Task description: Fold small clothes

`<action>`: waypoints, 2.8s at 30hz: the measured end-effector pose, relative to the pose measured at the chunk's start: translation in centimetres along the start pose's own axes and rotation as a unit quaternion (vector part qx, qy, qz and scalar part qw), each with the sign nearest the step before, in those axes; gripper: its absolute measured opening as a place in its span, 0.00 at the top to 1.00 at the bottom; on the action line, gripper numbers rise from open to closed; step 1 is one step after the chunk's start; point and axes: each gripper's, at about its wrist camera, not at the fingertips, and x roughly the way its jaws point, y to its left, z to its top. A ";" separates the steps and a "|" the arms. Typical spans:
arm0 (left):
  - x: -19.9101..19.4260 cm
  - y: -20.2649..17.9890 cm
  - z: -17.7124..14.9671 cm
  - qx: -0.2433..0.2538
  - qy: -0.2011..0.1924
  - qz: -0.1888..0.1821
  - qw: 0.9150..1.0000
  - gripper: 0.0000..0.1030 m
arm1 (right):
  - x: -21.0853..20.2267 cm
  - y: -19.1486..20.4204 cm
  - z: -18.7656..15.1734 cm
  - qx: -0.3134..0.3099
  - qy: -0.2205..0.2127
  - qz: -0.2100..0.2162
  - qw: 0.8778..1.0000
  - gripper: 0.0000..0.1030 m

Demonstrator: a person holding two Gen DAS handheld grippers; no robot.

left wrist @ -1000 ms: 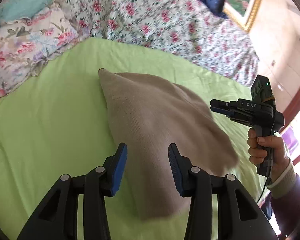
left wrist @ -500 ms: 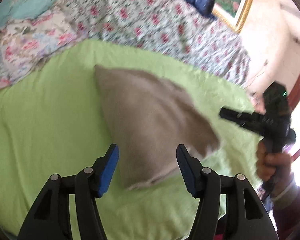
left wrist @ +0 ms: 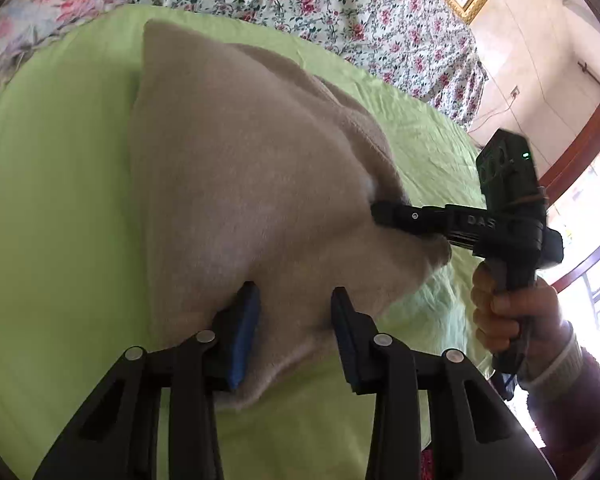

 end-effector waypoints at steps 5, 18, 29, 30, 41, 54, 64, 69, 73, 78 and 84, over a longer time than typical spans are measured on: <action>0.0 0.2 -0.5 -0.014 -0.007 -0.003 1.000 0.64 | -0.9 2.0 -1.2 -0.051 -0.004 -0.046 0.998 1.00; -1.0 -0.3 -1.0 -0.002 -0.006 0.020 1.000 0.63 | -3.7 2.0 -2.9 -0.066 -0.010 -0.080 0.995 0.98; -3.8 -0.3 6.5 -0.016 -0.074 0.015 0.997 0.56 | -3.1 6.3 6.2 -0.081 -0.073 -0.053 0.993 0.96; -3.5 0.2 8.0 -0.025 -0.082 0.015 0.996 0.56 | -2.5 6.4 6.9 -0.079 -0.069 -0.049 0.993 0.96; 2.4 3.5 10.9 -0.033 -0.030 0.057 0.997 0.65 | 2.9 1.2 8.3 -0.015 -0.041 -0.070 0.997 1.00; -2.1 -0.1 5.2 0.003 -0.048 0.019 0.999 0.61 | -0.5 3.4 2.7 -0.078 -0.022 -0.083 0.993 0.97; -2.2 -0.6 3.2 -0.004 -0.033 0.033 0.999 0.60 | -3.1 4.5 -0.2 -0.089 -0.024 -0.072 0.993 0.96; -1.8 -0.4 -0.2 -0.010 -0.009 0.033 0.999 0.60 | -2.8 1.8 -2.8 -0.069 -0.005 -0.092 0.993 0.96; -2.6 -0.2 -1.6 -0.027 -0.017 0.032 0.999 0.60 | -4.6 2.3 -3.2 -0.065 -0.013 -0.091 0.994 0.95; -5.0 -1.4 -1.9 -0.022 -0.039 0.067 0.997 0.54 | -7.4 4.3 -3.8 -0.080 -0.028 -0.085 0.993 0.78; -8.1 -2.4 -3.1 -0.013 -0.052 0.127 0.990 0.24 | -9.9 6.6 -6.3 -0.112 -0.041 -0.090 0.989 0.58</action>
